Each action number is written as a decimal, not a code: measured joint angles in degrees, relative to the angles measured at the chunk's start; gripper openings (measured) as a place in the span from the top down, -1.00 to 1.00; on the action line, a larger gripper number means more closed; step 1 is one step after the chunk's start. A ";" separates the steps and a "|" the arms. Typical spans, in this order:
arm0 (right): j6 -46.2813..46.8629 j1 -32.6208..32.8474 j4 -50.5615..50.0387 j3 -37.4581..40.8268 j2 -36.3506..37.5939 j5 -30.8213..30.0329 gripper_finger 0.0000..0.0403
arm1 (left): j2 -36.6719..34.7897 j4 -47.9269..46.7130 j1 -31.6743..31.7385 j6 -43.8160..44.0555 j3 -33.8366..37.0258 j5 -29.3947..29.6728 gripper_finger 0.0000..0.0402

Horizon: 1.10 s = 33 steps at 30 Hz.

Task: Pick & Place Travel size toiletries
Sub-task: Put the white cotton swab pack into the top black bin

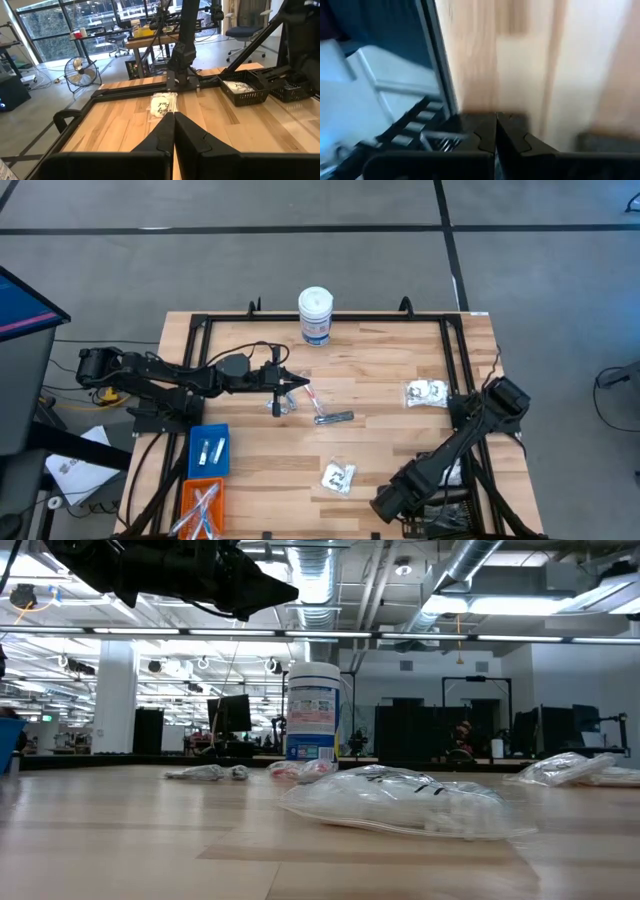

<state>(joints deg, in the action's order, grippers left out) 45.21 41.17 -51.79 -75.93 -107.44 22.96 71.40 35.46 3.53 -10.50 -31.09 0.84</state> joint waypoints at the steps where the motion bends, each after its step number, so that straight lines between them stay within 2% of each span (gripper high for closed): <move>1: -1.76 -0.57 -0.83 -0.96 0.00 -2.58 1.00 | 0.02 0.02 0.00 0.00 0.00 0.00 1.00; 9: -20.02 -7.26 -3.21 -6.42 0.02 -28.52 1.00 | 0.02 -0.22 -0.01 0.02 0.00 0.00 1.00; 13: -25.81 -10.81 -2.56 -6.39 0.02 -41.63 1.00 | 0.02 -1.32 0.00 0.02 0.00 -0.02 1.00; 16: -29.29 -13.11 -0.09 -6.39 0.06 -48.90 1.00 | 0.01 -2.80 -0.01 0.19 0.00 0.00 1.00; 18: -32.53 -14.33 3.30 -5.63 1.30 -50.48 1.00 | 0.02 -3.75 0.00 0.20 0.00 0.00 1.00; 20: -36.64 -15.29 12.26 -3.14 3.44 -49.93 1.00 | 0.00 -4.64 0.00 0.22 0.00 0.00 1.00; 26: -43.79 -17.62 43.03 14.99 11.14 -42.54 1.00 | 0.02 -7.57 0.04 1.66 -0.02 0.27 1.00; 29: -45.65 -19.50 56.66 22.57 14.23 -42.55 1.00 | 0.02 -8.34 0.04 2.59 -0.02 0.86 1.00; 33: -52.10 -22.38 71.48 28.09 18.80 -43.85 1.00 | 0.02 -8.90 0.07 3.64 -0.02 1.48 1.00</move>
<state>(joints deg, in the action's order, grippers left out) -6.89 18.79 19.70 -47.84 -88.63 -20.89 71.42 26.57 3.60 -6.86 -31.11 2.32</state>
